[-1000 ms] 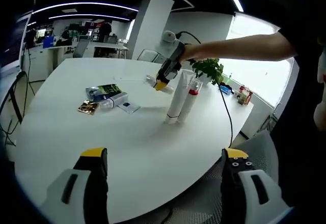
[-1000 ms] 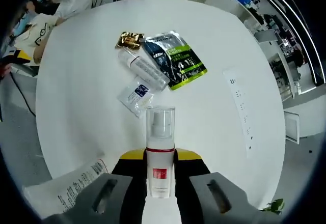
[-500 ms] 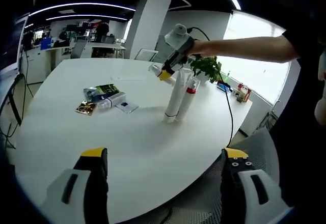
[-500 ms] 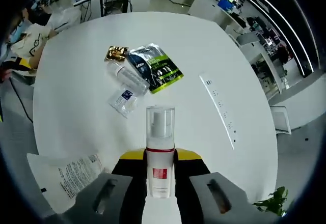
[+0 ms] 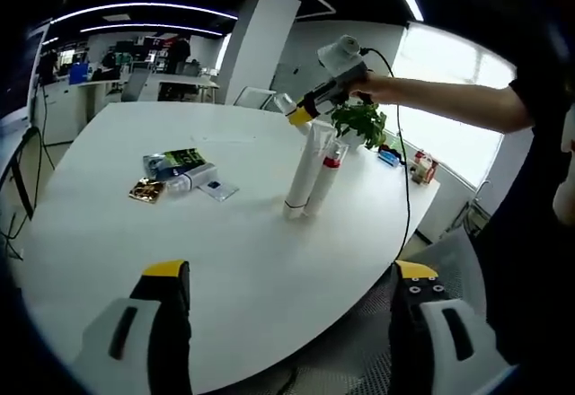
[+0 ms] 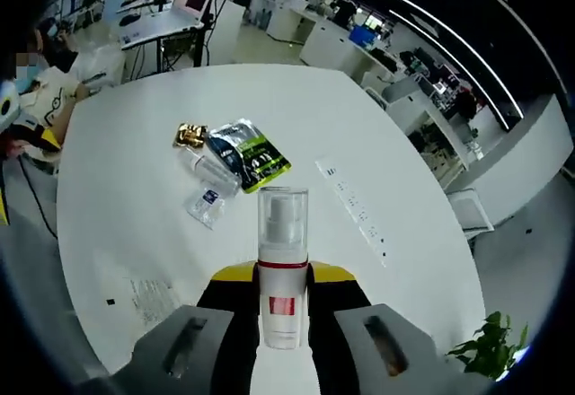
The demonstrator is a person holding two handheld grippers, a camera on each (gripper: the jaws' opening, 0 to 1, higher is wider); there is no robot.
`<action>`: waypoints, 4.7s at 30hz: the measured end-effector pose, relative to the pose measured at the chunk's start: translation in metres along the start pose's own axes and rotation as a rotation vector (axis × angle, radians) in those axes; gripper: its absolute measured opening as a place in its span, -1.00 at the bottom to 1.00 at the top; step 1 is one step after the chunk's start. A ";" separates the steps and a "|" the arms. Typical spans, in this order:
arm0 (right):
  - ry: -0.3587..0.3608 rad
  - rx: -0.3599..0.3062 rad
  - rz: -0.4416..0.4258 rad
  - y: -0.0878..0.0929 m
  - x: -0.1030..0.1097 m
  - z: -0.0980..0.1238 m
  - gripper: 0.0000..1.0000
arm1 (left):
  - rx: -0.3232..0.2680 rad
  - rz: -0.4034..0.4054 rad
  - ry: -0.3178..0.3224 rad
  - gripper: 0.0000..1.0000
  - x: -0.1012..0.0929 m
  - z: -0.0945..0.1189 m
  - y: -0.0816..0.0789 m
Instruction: Arrange the skincare products in the storage area until every visible bottle or jar stands upright without overlapping.
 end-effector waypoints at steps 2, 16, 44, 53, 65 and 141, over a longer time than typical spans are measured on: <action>0.021 -0.006 0.006 0.004 -0.002 0.007 -0.61 | -0.003 0.005 0.001 0.70 0.000 0.000 -0.001; 0.297 -0.313 0.005 -0.023 -0.001 0.095 -0.61 | -0.013 -0.001 0.019 0.69 -0.012 0.000 -0.008; 0.205 -0.606 -0.114 -0.080 0.176 0.128 -0.61 | -0.269 -0.017 0.079 0.54 -0.056 -0.009 -0.097; 0.116 -0.594 -0.054 -0.085 0.218 0.115 -0.61 | -0.304 0.025 0.090 0.30 -0.056 -0.009 -0.101; 0.069 -0.599 -0.048 -0.096 0.240 0.111 -0.61 | -0.369 0.056 0.088 -0.09 -0.060 -0.013 -0.106; -0.535 -0.692 -0.088 -0.097 0.248 0.155 -0.57 | -0.070 -0.386 0.654 -0.72 -0.123 -0.017 -0.129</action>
Point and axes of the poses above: the point that each gripper's makers call its tool centre point, and the gripper's own axes: z roughly backward along the fingers, x roughly to its left, y roughly out of its underside, the point moved 3 cm from there along z, roughly backward along the fingers, and after that the axes turned 15 degrees about -x, right-handed, at the moved point
